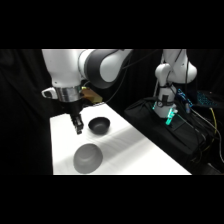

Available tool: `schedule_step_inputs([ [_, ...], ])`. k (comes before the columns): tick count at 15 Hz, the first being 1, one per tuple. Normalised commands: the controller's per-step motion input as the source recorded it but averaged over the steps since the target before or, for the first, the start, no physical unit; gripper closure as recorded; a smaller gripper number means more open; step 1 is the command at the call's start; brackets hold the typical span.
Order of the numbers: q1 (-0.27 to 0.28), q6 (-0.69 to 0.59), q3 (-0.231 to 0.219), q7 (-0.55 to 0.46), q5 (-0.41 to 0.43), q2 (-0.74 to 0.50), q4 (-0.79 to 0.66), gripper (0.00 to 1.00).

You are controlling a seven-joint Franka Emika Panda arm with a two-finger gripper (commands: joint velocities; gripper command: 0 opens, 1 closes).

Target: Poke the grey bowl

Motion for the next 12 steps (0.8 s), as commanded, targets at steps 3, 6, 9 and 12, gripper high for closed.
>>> schedule_step_inputs([
  [3,-0.043,0.12,0.022,-0.1,0.103,0.2,0.17,1.0],
  [6,-0.052,0.21,0.037,-0.12,0.113,0.27,0.17,1.0],
  [9,-0.047,0.2,0.031,-0.12,0.086,0.31,0.22,1.0],
  [12,-0.066,0.17,0.044,-0.15,0.101,0.28,0.24,1.0],
])
